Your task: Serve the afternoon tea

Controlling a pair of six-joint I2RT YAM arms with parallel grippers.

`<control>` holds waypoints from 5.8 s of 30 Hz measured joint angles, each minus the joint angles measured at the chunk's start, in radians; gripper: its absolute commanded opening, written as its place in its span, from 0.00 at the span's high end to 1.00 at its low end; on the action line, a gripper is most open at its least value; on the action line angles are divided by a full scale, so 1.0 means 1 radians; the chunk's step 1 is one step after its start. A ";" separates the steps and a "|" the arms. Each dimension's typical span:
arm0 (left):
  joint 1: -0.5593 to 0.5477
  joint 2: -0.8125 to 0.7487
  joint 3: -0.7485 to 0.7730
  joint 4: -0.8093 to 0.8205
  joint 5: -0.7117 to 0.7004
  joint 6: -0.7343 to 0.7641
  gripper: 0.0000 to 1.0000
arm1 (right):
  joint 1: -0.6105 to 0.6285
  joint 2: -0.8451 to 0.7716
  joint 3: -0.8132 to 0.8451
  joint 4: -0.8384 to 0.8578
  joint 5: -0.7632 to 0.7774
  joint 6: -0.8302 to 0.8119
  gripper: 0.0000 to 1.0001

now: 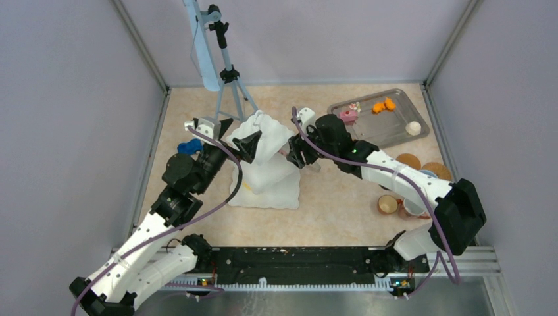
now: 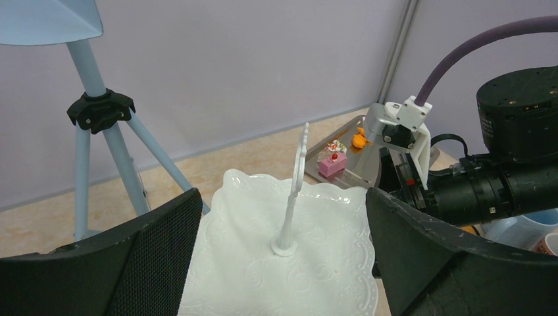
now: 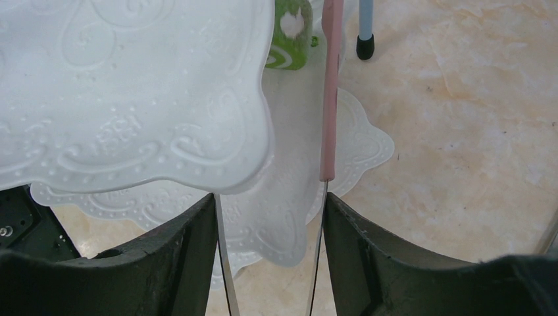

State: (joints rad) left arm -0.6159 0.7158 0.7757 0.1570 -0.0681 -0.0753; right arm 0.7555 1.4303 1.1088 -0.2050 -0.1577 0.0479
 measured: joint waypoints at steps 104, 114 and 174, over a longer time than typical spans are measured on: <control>-0.062 0.010 -0.002 0.025 0.027 -0.050 0.01 | -0.994 0.542 0.437 -0.534 0.286 0.144 0.51; -0.062 0.015 -0.002 0.025 0.027 -0.050 0.01 | -0.991 0.543 0.450 -0.532 0.270 0.132 0.66; -0.040 -0.033 -0.002 0.006 -0.134 0.053 0.01 | 0.379 -0.077 0.048 -0.359 0.204 0.294 0.54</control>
State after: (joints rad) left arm -0.6556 0.6827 0.7738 0.1635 -0.2024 -0.0227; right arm 1.1347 1.3529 1.1564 -0.5640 0.0467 0.3424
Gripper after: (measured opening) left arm 0.987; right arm 0.424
